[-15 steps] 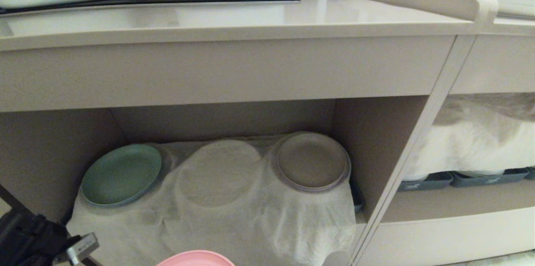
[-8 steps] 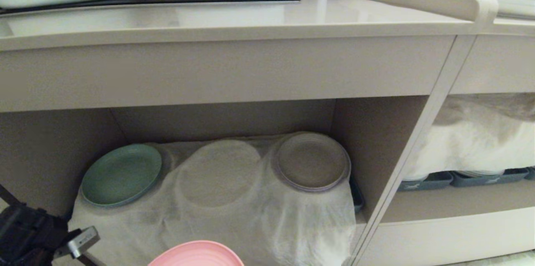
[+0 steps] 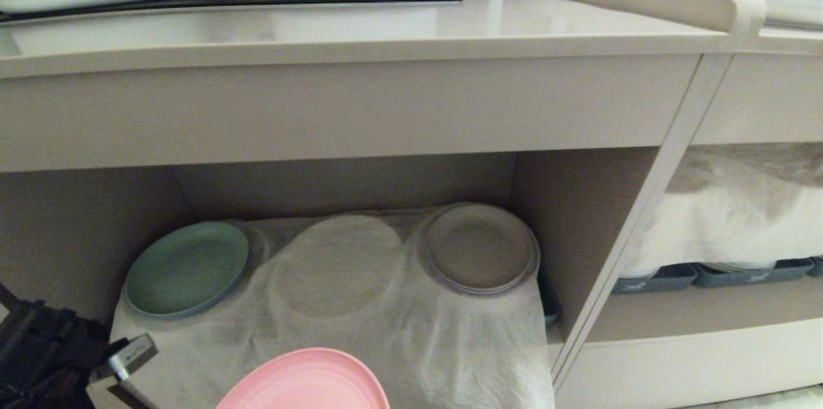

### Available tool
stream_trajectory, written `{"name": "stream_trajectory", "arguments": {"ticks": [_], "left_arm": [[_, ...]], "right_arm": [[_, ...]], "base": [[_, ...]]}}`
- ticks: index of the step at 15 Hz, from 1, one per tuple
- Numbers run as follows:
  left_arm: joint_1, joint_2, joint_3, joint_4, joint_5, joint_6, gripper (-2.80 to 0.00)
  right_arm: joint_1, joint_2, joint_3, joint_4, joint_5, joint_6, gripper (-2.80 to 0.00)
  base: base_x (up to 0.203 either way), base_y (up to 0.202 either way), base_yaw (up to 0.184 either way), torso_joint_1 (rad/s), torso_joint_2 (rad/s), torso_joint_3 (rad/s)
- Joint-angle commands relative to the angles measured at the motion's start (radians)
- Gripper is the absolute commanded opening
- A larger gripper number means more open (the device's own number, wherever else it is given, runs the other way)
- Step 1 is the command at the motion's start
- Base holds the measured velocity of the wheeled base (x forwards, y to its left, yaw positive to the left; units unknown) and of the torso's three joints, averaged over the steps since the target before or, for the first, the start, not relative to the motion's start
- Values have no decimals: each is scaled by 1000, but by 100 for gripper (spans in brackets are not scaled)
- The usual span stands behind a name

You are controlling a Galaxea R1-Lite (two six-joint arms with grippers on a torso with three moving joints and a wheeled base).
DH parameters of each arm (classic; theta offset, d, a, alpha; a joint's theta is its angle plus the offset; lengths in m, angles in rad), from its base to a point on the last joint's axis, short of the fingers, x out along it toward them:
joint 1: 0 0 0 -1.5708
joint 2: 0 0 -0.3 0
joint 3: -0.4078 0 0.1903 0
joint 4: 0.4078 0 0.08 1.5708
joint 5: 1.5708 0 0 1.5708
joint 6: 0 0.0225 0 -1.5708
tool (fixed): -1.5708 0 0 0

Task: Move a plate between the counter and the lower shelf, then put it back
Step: Put the plate in the cupboard

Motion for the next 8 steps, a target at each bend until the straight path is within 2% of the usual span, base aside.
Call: {"name": "stream_trajectory", "arguments": {"ticks": [1, 3, 8], "left_arm": [[0, 16, 1, -9, -2, -13, -280], [0, 26, 1, -11, -1, -20, -280], [0, 85, -48, -14, 1, -100, -280]], "right_arm": [[0, 1, 0, -1, 0, 1, -280], [0, 1, 0, -1, 0, 0, -280], [0, 1, 0, -1, 0, 1, -280]], "base": [[0, 0, 0, 0, 0, 0], [0, 0, 0, 0, 0, 0], [0, 0, 0, 0, 0, 0]]}}
